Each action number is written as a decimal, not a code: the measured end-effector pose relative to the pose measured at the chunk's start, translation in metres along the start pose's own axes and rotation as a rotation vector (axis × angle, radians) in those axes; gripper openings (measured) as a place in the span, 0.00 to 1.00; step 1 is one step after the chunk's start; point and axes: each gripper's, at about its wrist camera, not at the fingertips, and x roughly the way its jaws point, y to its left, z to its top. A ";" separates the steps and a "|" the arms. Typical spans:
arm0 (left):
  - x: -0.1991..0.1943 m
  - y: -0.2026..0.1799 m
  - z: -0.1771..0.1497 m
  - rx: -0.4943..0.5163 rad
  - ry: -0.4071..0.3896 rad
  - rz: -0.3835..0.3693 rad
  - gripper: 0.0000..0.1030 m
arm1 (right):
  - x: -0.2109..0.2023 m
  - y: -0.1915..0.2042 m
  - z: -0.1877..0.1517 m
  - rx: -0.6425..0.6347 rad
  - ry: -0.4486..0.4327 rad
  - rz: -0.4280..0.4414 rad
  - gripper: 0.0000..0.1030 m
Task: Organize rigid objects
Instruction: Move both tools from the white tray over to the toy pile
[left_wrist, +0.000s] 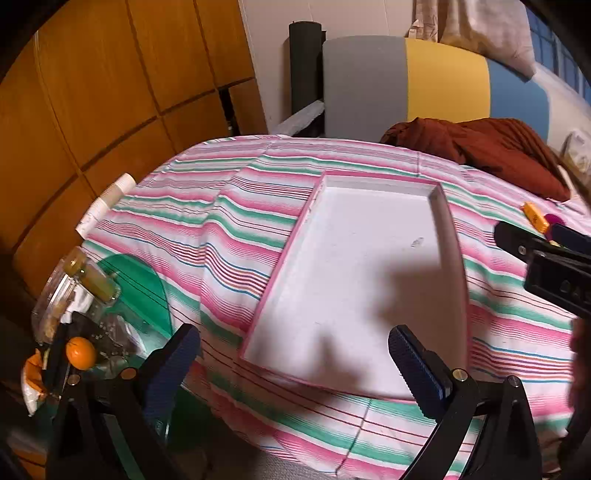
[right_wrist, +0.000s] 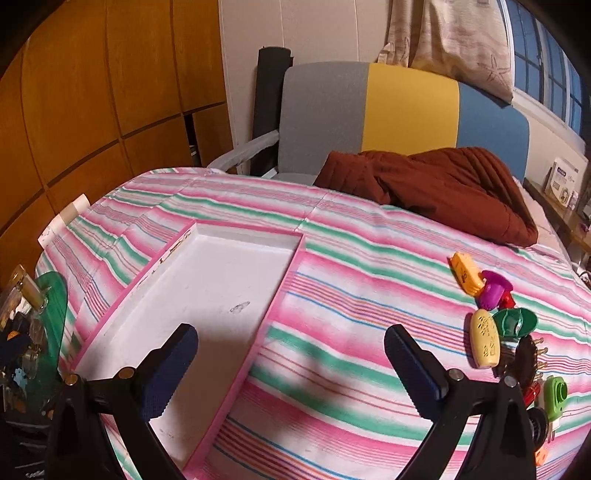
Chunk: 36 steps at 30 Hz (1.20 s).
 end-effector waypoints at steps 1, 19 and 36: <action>-0.002 0.002 0.000 -0.006 -0.002 -0.005 1.00 | -0.001 0.000 0.000 -0.006 -0.012 0.001 1.00; -0.008 0.007 -0.007 -0.033 0.074 -0.184 1.00 | -0.005 -0.073 -0.002 0.111 0.042 -0.028 1.00; -0.013 -0.025 -0.017 0.069 0.087 -0.211 1.00 | -0.051 -0.221 -0.052 0.486 0.092 -0.335 1.00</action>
